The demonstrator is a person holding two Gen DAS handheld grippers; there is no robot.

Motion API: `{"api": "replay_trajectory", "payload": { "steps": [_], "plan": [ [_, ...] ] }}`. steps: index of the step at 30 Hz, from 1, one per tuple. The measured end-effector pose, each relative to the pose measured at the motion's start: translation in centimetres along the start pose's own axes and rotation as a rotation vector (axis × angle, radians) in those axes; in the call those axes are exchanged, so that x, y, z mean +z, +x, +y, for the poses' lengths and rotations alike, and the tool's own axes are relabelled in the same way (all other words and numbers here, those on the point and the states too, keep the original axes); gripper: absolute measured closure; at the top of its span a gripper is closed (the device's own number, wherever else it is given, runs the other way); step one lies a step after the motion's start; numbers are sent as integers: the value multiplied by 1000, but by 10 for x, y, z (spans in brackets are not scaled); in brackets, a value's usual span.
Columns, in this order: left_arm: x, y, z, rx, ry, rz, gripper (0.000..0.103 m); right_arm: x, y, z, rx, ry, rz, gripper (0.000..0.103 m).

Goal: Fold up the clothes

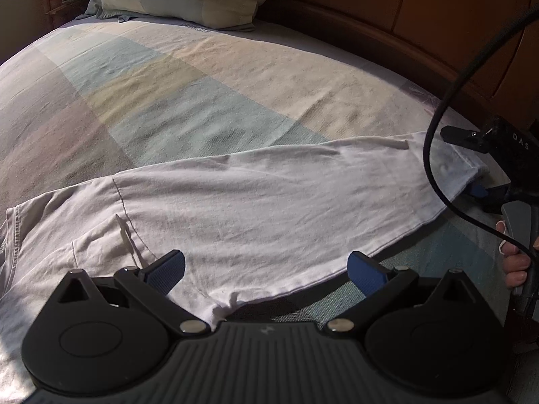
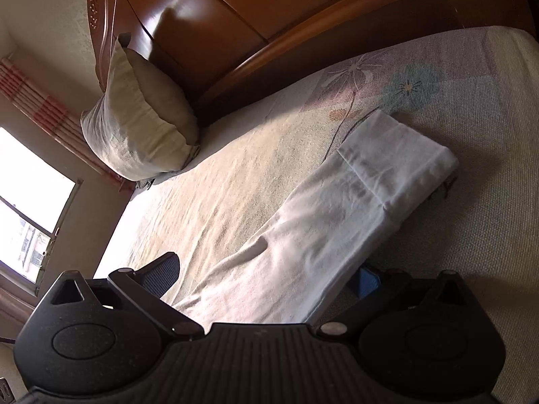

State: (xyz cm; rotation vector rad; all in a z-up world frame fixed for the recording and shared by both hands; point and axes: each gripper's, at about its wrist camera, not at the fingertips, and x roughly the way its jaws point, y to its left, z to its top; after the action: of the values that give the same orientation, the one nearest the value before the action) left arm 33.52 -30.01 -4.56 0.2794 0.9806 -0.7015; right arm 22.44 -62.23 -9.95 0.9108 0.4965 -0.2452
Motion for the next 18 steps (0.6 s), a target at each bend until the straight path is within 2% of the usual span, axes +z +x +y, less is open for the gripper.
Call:
{"api": "replay_trajectory", "payload": {
  "steps": [3,4,8,11,14,18],
  "plan": [
    [-3,0,0,-4,20,6,1,5,16,11,-5,-130,2,0],
    [-4,-2,-1,0,31,3,1,10,22,12,0,-139,-7,0],
    [-9,-5,1,12,52,10,1,17,26,11,10,-50,-16,0],
    [-10,-9,3,16,45,8,1,3,17,13,29,23,-20,0],
    [-13,-15,7,22,52,-4,1,-3,24,25,12,-85,-15,0],
    [-24,-20,15,44,73,-10,1,10,33,37,32,-43,-7,0]
  ]
}}
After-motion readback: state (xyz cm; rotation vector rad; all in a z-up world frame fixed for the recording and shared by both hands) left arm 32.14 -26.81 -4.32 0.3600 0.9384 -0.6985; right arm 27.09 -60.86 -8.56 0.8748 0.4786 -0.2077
